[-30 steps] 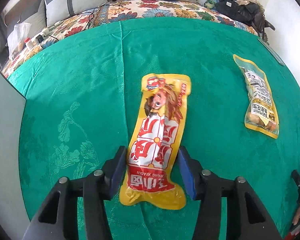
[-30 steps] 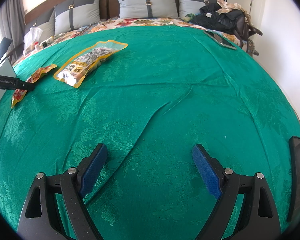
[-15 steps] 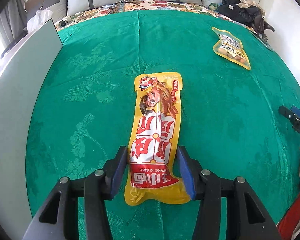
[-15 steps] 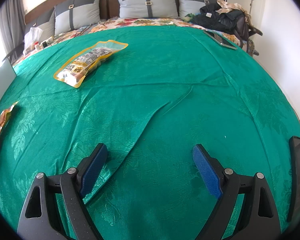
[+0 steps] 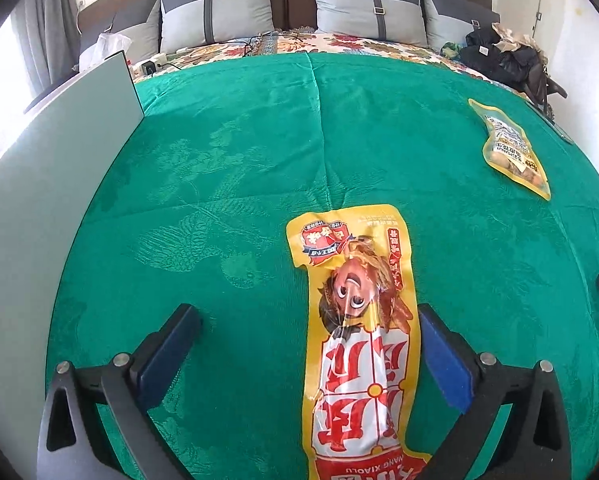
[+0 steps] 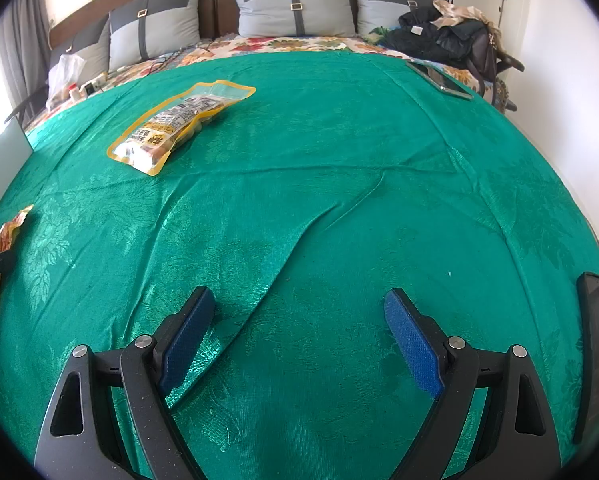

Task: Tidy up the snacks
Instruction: 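Grasp the yellow-red printed strip snack with the left gripper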

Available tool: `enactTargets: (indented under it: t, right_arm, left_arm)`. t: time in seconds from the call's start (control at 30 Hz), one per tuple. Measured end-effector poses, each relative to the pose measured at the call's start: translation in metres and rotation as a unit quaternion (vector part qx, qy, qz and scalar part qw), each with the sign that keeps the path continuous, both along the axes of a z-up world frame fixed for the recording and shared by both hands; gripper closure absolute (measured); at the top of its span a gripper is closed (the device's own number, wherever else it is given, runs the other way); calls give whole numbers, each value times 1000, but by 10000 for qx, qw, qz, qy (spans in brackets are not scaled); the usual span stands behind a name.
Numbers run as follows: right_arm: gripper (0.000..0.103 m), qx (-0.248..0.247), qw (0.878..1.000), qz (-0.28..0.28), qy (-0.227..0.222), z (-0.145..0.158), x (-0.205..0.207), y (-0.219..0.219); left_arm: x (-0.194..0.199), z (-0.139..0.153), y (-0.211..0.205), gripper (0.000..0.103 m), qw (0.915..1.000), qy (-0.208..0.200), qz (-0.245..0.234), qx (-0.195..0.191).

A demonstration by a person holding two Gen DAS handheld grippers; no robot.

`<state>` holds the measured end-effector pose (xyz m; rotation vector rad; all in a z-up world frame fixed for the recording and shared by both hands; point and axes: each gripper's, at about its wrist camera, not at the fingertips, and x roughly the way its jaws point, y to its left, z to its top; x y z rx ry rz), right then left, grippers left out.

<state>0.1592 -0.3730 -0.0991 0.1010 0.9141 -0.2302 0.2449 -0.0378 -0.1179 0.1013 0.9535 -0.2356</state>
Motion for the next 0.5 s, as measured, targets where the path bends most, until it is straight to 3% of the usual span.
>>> enactTargets:
  t: [0.5]
  right_arm:
    - [10, -7, 10000, -10, 34, -1, 1, 1]
  left_arm:
    - [-2, -1, 0, 0, 10000, -76, 16, -12]
